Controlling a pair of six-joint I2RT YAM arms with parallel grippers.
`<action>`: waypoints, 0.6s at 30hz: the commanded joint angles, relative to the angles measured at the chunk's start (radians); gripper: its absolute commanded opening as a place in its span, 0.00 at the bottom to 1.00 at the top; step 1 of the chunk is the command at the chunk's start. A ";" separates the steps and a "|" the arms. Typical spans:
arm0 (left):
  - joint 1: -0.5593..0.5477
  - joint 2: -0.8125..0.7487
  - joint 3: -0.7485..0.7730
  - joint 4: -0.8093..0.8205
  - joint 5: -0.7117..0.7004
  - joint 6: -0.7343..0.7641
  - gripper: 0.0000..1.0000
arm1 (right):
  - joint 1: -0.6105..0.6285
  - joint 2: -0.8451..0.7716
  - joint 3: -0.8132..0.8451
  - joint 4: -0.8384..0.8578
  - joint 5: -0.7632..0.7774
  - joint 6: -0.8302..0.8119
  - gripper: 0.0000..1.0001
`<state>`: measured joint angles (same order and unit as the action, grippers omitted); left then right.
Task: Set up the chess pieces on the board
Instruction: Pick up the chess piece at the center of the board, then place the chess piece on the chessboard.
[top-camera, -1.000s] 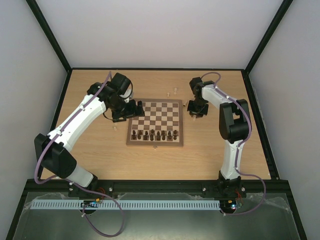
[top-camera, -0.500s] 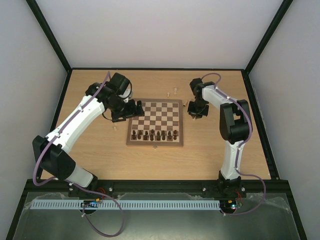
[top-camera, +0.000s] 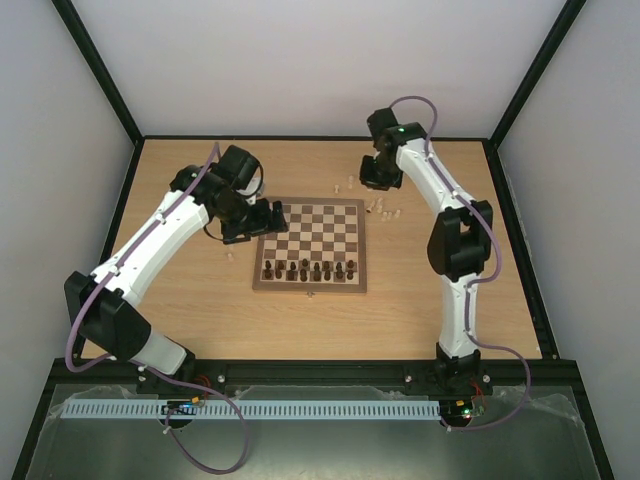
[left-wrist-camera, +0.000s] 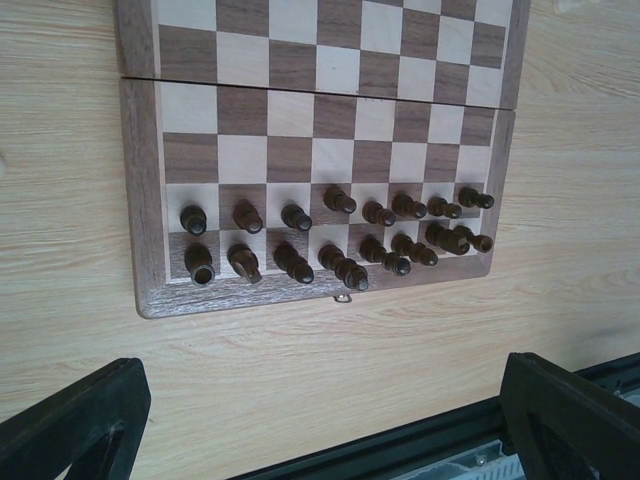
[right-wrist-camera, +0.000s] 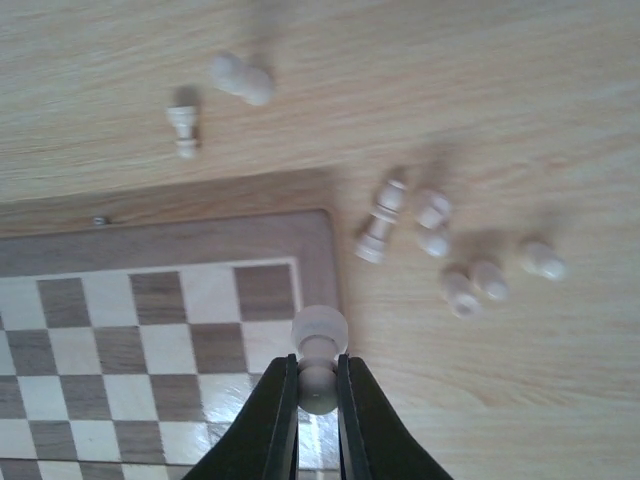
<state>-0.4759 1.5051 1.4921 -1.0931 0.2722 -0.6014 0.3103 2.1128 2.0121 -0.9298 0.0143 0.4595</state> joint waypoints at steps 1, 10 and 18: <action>0.013 0.012 0.044 -0.039 -0.013 0.017 0.99 | 0.053 0.123 0.136 -0.162 -0.002 -0.032 0.07; 0.034 0.016 0.051 -0.048 -0.013 0.032 0.99 | 0.125 0.184 0.176 -0.186 0.021 -0.049 0.07; 0.039 0.010 0.041 -0.047 -0.013 0.036 0.99 | 0.148 0.205 0.158 -0.194 0.049 -0.051 0.07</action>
<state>-0.4442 1.5127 1.5211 -1.1160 0.2611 -0.5816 0.4500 2.2986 2.1601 -1.0492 0.0357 0.4252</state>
